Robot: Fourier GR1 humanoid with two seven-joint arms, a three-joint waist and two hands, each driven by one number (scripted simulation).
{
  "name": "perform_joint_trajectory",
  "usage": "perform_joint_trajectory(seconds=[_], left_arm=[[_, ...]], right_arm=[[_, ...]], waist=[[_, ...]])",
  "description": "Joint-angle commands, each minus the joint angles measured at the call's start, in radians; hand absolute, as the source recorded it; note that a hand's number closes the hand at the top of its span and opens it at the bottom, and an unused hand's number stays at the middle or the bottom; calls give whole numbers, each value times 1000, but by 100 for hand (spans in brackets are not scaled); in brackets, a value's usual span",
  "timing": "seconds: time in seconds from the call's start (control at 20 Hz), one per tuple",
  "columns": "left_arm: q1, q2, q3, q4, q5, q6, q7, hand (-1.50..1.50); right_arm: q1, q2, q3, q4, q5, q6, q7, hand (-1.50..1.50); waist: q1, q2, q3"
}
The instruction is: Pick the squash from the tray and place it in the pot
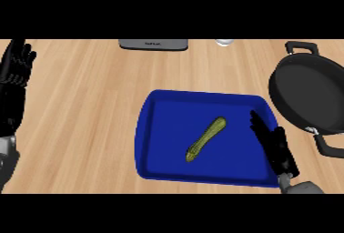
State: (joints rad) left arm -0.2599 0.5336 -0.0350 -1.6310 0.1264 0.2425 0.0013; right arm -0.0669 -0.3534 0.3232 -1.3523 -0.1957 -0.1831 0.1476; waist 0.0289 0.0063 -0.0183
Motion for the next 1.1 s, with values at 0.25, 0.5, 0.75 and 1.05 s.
perform_joint_trajectory(seconds=[0.25, 0.5, 0.75, 1.05], left_arm=[[162, -181, -145, 83, 194, -129, 142, 0], [176, -235, -204, 59, 241, -166, 173, 0], [186, -269, -262, 51, 254, -191, 198, 0], [190, -259, -268, 42, 252, -197, 212, 0]], right_arm=[[-14, 4, -206, -37, 225, -543, -30, -150], [148, 17, -151, 187, 376, -742, 257, -150], [95, 56, -36, 186, 568, -795, 424, -150], [82, 76, -4, 84, 698, -706, 667, -150]], waist=[[-121, -14, 5], [-75, 9, 4], [-21, 3, 3], [-13, -7, -2]])
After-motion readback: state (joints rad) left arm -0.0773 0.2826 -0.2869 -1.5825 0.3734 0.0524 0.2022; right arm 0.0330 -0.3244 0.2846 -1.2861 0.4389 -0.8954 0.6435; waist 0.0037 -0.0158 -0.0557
